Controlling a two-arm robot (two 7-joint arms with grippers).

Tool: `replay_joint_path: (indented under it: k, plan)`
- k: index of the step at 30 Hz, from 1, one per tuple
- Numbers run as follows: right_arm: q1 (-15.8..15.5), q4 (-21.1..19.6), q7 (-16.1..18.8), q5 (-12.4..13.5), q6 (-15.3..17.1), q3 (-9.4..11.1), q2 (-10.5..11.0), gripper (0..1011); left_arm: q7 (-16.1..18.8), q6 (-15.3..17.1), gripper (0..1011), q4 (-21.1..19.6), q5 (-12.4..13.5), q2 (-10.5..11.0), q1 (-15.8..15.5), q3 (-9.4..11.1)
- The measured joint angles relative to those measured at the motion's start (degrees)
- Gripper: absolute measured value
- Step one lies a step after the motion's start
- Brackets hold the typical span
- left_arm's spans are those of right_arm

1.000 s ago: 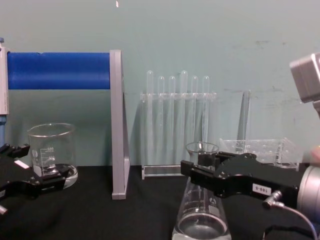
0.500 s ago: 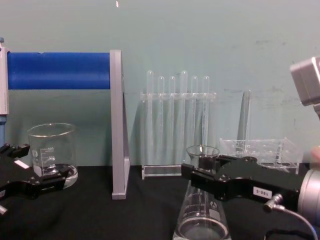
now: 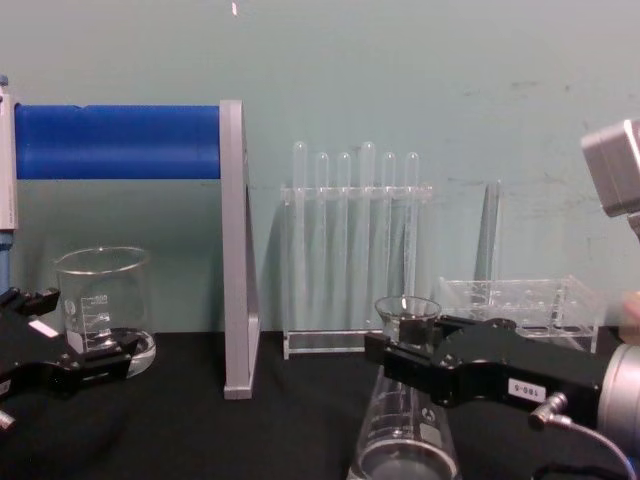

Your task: Grasp the erlenmeyer flask with one hand, shake it three times, then place it back.

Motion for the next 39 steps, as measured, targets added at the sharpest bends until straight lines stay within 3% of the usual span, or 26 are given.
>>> replay_joint_path:
  k: [24, 39]
  plan:
    - [-0.1, 0.0, -0.2, 0.0, 0.3, 0.0, 0.0, 452, 0.0, 0.0, 1001, 0.0, 0.0, 0.0, 0.0, 0.0]
    - [-0.1, 0.0, -0.1, -0.1, 0.4, 0.0, 0.0, 898, 0.0, 0.0, 1001, 0.0, 0.0, 0.0, 0.0, 0.0]
